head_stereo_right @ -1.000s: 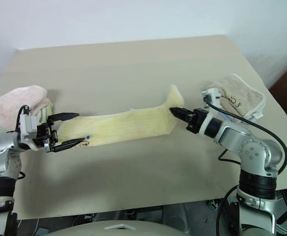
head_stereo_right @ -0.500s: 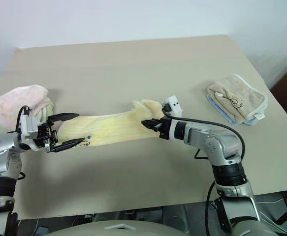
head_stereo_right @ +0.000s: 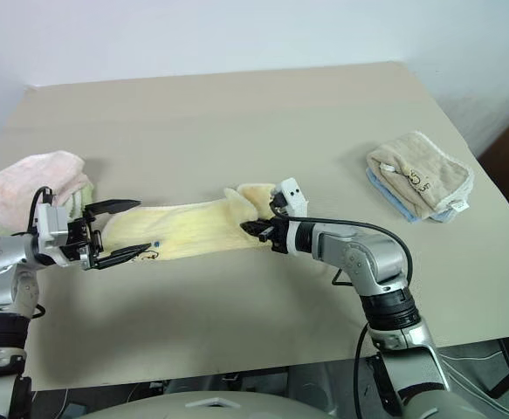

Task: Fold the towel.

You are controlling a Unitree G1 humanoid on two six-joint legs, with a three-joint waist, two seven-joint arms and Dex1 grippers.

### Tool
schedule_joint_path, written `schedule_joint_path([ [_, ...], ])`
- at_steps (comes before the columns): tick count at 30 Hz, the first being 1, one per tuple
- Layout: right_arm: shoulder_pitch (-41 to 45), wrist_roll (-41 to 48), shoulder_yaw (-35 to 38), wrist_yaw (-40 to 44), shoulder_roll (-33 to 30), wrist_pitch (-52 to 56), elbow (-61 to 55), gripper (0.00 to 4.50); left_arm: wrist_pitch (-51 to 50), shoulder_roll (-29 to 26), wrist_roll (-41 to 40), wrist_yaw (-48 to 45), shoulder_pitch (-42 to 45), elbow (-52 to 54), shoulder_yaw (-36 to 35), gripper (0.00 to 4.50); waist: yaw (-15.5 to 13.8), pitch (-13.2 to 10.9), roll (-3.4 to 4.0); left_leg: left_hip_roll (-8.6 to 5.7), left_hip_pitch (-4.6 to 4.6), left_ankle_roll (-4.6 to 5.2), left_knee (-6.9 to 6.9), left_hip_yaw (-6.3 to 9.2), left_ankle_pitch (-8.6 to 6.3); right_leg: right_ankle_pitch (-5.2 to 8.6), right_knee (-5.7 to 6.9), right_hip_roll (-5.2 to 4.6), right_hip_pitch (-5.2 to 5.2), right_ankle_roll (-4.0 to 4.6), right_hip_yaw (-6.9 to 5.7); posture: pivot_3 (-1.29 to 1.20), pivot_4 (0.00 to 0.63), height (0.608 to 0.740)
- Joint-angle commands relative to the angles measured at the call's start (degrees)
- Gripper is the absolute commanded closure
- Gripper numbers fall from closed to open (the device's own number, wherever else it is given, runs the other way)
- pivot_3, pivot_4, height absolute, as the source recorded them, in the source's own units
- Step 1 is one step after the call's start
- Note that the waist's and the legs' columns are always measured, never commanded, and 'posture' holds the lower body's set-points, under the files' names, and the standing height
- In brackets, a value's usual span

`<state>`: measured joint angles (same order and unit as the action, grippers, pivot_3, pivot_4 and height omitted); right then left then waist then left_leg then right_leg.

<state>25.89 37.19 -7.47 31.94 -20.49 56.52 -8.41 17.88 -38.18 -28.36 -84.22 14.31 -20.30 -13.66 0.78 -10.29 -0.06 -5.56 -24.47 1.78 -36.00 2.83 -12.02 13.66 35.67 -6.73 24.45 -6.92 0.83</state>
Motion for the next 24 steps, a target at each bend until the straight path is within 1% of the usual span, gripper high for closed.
schedule_joint_path([
  [1,0.1,-1.2,-1.2,1.4,-0.9,-1.2,-3.2,3.74,0.8,0.0,-0.1,0.1,1.1,-0.2,0.0,0.0,0.0,0.0,0.0,0.0,0.0,0.0,0.0,0.0,0.0,0.0,0.0,0.0,0.0,0.0,0.0,0.0,0.15,0.728],
  [4,0.0,-1.7,-1.3,1.8,-1.2,-1.1,-4.0,2.74,0.9,0.1,-0.1,0.2,1.2,-0.2,0.1,0.0,0.0,0.0,0.0,0.0,0.0,0.0,-0.01,0.0,0.0,0.0,0.0,0.0,-0.01,0.0,-0.02,0.0,0.15,0.728],
  [7,0.1,0.4,-0.4,2.8,-1.9,0.8,-8.3,1.74,1.2,0.1,0.0,0.0,1.6,-0.8,0.4,0.0,0.0,0.0,0.0,0.0,0.0,0.0,0.0,0.0,0.0,0.0,0.0,0.0,0.0,0.0,-0.02,0.0,0.15,0.728],
  [8,0.3,1.4,0.3,2.9,-2.0,1.6,-9.9,1.48,1.3,0.2,0.0,0.0,1.8,-1.0,0.5,0.0,0.0,0.0,0.0,0.0,0.0,0.0,0.01,0.0,0.0,0.0,0.0,0.0,0.0,0.0,-0.02,0.0,0.15,0.728],
  [12,1.2,5.2,3.5,2.4,-2.6,5.1,-13.8,0.12,1.7,0.3,0.1,-0.2,2.5,-2.0,0.9,0.0,0.0,0.0,0.0,0.0,0.0,0.0,0.0,0.03,0.0,0.0,-0.02,-0.01,-0.02,0.0,-0.02,0.0,0.15,0.728],
  [13,1.3,5.9,4.2,2.3,-2.8,5.7,-14.3,0.05,1.7,0.3,0.2,-0.3,2.7,-2.2,0.9,0.0,0.0,0.0,0.0,0.0,0.0,0.0,-0.01,0.02,0.0,0.0,-0.02,-0.01,-0.03,0.0,-0.02,0.0,0.15,0.728],
  [16,1.3,7.0,5.6,2.4,-3.7,6.2,-15.1,0.05,1.9,0.4,0.3,-0.5,3.3,-2.8,1.1,0.0,-0.1,0.0,-0.01,0.0,0.0,0.0,-0.01,0.02,0.0,0.0,-0.04,-0.01,-0.03,0.0,-0.02,0.0,0.15,0.728],
  [20,0.9,3.3,7.0,2.7,-5.8,0.8,-12.9,0.05,2.2,0.5,0.4,-0.6,4.4,-3.7,1.4,0.0,-0.1,0.0,-0.01,0.0,-0.01,0.0,-0.01,0.03,0.0,0.0,-0.04,-0.02,-0.03,0.0,-0.02,0.0,0.15,0.728],
  [23,-0.1,0.5,6.8,4.9,-8.3,-3.9,-11.0,0.05,1.5,0.8,0.3,-0.7,4.9,-3.3,1.9,0.0,-0.1,0.0,-0.01,0.0,-0.01,0.0,-0.01,0.02,0.0,0.0,-0.12,-0.01,-0.07,0.01,-0.04,0.0,0.15,0.728],
  [24,-0.6,-0.2,6.8,5.7,-9.1,-5.4,-10.4,0.22,0.9,1.0,0.2,-0.5,5.0,-2.9,2.0,0.0,-0.1,0.0,-0.01,0.0,-0.01,0.0,-0.01,0.02,0.0,0.0,-0.13,-0.01,-0.08,0.0,-0.05,0.0,0.15,0.728],
])
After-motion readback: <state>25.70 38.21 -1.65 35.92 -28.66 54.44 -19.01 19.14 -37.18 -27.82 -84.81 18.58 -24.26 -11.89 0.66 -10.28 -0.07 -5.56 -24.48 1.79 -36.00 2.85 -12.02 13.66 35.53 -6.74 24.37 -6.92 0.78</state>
